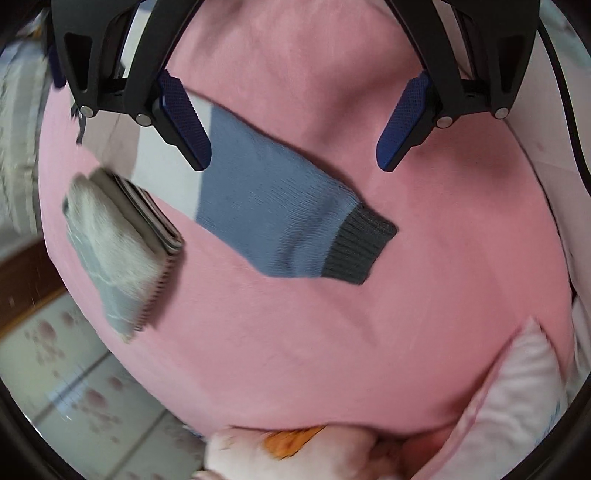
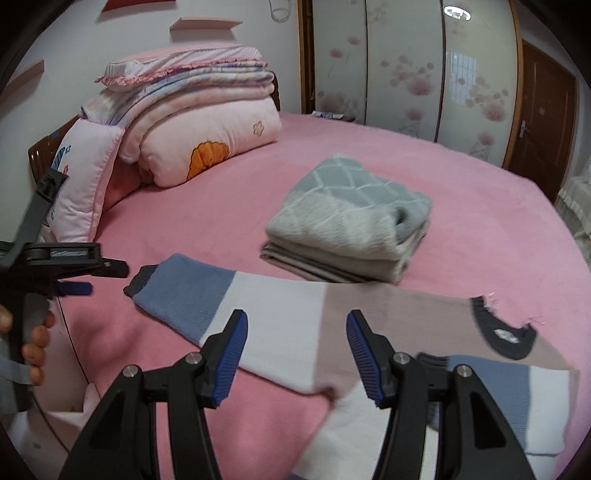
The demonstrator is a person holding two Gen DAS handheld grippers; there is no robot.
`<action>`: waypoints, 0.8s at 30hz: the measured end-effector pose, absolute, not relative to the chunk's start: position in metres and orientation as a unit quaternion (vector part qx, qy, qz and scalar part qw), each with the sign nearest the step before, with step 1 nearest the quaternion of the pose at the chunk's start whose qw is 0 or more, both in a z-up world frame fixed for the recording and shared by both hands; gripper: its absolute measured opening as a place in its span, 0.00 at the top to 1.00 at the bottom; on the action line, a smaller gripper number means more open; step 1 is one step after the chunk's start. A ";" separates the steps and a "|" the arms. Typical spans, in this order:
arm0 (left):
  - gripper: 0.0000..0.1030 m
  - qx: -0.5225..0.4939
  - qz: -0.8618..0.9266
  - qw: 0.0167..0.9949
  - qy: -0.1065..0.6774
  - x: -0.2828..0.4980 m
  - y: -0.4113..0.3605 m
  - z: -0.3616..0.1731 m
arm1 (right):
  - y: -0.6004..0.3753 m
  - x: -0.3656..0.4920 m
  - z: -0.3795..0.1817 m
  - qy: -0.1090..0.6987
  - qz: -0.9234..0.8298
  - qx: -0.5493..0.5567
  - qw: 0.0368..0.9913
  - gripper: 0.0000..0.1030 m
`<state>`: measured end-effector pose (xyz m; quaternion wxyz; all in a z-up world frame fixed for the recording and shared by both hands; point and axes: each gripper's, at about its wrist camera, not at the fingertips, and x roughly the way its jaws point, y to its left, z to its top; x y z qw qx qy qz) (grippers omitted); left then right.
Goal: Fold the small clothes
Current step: 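Move the left tool to the other sleeve's dark cuff, then grasp the dark cuff with the left tool and lift it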
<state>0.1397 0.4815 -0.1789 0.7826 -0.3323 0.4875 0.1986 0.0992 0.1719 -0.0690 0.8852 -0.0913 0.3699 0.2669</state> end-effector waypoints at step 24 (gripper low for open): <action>0.90 -0.455 0.242 0.715 0.473 0.170 0.507 -0.251 | 0.151 0.099 -0.101 0.401 0.242 -0.083 0.879 0.46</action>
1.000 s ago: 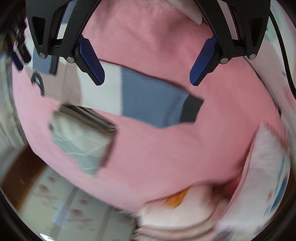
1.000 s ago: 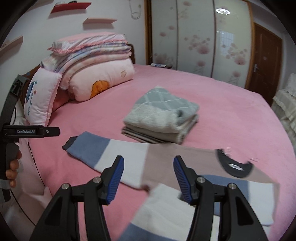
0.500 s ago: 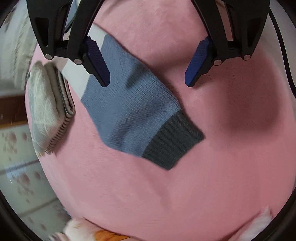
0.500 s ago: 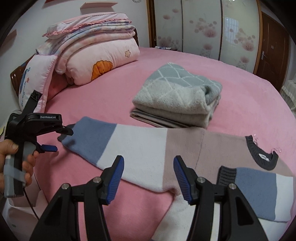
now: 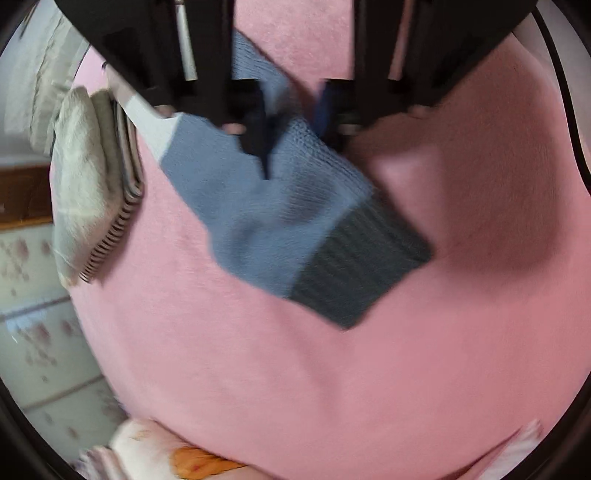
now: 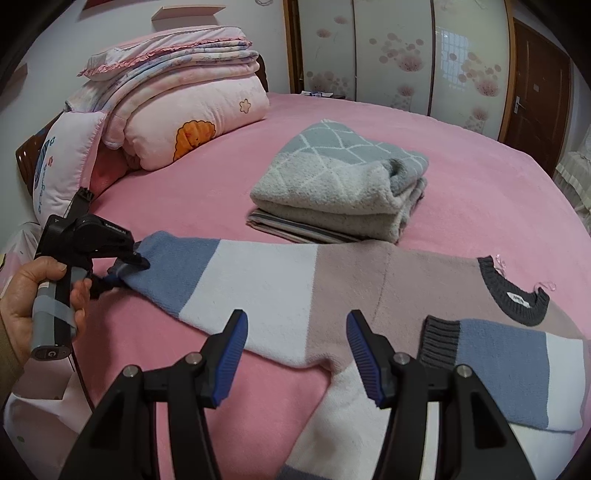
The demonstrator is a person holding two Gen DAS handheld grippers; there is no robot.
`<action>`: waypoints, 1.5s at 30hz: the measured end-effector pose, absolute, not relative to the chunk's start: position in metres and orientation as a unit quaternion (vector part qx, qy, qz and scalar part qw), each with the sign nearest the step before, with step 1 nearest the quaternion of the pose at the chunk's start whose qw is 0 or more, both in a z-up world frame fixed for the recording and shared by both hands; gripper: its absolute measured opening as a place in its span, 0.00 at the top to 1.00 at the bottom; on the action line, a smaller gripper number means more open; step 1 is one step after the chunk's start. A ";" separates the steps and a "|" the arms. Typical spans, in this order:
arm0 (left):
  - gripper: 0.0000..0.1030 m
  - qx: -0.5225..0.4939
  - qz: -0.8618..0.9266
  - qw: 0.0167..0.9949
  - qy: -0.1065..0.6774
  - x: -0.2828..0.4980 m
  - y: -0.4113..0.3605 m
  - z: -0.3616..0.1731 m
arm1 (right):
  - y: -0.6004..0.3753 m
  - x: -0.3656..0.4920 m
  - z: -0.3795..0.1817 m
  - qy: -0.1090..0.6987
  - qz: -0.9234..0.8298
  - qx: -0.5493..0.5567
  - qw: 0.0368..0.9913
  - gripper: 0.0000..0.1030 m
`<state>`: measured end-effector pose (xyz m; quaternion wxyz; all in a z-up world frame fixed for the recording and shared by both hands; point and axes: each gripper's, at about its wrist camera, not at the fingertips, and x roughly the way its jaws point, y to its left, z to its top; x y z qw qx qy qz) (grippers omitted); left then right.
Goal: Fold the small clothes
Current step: 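Grasp the dark cuff with the left tool and lift it, then fold the held sleeve across the sweater body and open the left tool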
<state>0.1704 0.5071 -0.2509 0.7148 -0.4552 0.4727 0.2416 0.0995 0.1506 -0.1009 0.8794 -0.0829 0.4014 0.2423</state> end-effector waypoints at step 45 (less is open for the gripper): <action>0.36 -0.081 -0.121 0.886 0.441 0.181 0.036 -0.204 | -0.158 0.093 -0.130 0.439 0.016 0.067 0.896 0.46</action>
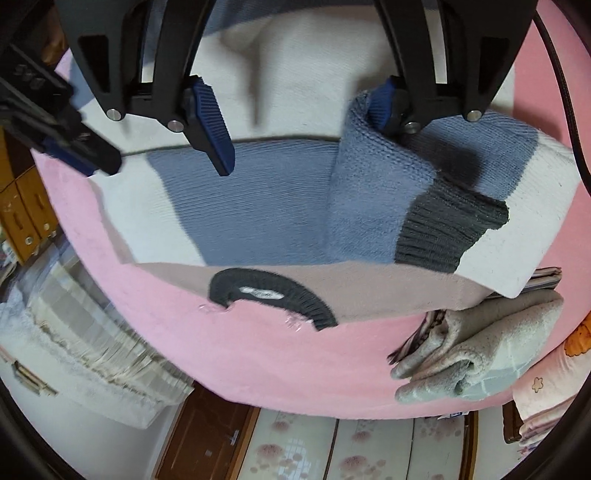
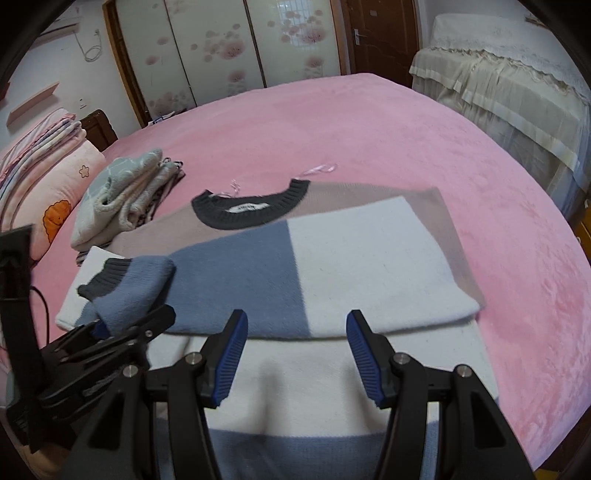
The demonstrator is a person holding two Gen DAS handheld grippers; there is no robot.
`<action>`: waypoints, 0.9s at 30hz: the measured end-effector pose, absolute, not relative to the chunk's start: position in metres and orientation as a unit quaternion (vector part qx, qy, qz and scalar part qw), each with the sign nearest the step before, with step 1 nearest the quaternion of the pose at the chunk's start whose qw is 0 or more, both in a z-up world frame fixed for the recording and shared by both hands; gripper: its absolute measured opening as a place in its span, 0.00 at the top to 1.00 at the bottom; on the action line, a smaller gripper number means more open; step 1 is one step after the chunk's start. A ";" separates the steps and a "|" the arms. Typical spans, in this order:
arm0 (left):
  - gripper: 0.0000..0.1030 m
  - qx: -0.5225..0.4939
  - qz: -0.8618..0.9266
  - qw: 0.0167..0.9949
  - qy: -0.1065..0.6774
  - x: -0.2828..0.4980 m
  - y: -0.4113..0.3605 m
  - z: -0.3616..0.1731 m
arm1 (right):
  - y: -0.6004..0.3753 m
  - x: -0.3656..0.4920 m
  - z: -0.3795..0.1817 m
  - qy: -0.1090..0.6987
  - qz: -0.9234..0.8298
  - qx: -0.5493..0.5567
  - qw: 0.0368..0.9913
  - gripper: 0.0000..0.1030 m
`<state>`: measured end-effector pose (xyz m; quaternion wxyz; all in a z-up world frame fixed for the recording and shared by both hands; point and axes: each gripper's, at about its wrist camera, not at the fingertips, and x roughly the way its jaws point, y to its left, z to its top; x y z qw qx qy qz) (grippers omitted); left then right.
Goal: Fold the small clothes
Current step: 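Fold the held sleeve across the sweater body and open the left tool, then move the right tool toward the sweater's side edge near the left tool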
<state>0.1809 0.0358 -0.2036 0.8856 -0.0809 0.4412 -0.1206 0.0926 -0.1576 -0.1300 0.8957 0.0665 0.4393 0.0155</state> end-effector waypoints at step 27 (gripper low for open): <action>0.26 0.202 -0.250 0.880 0.351 0.126 -0.062 -0.216 | -0.190 0.087 -0.122 0.422 -0.008 0.071 0.904 0.46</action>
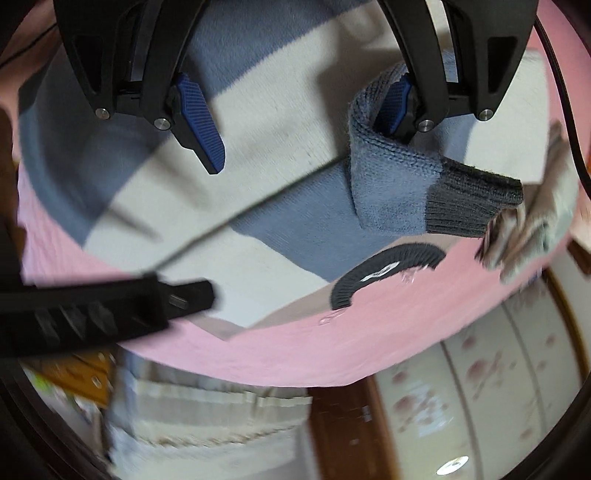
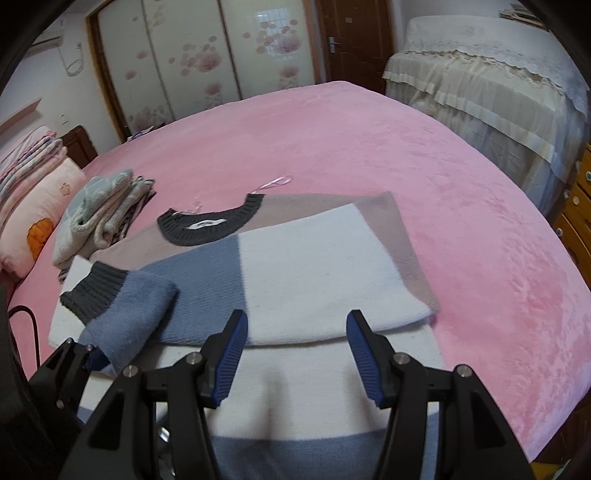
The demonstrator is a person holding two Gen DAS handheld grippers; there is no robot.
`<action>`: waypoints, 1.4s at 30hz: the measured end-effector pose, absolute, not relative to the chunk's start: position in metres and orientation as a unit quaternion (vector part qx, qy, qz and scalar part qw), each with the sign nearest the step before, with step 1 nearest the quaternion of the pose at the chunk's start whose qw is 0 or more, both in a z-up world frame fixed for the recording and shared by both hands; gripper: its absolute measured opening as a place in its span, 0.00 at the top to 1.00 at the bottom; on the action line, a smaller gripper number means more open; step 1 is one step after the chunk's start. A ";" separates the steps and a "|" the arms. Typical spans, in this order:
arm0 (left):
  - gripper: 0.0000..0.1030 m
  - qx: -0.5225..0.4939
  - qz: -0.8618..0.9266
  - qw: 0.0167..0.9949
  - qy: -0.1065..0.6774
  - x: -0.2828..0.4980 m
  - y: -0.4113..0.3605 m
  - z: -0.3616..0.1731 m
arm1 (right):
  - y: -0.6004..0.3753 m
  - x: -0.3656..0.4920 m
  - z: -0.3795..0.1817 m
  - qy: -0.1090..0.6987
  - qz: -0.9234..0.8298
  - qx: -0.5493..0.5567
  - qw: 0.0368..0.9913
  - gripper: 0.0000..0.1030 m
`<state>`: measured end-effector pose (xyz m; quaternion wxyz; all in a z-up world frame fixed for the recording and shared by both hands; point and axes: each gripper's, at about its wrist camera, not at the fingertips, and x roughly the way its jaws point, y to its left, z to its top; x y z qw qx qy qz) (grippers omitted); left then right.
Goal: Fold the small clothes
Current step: 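Move the right tool toward the sweater's side edge near the left tool, then grasp the sweater's side edge and dark cuff with the right tool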
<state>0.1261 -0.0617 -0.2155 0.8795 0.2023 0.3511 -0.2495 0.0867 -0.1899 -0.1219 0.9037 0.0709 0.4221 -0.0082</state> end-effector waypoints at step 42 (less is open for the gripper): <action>0.23 0.106 -0.215 0.896 0.373 0.096 0.013 -0.195 | -0.205 0.087 -0.150 0.480 0.075 0.089 0.870 0.46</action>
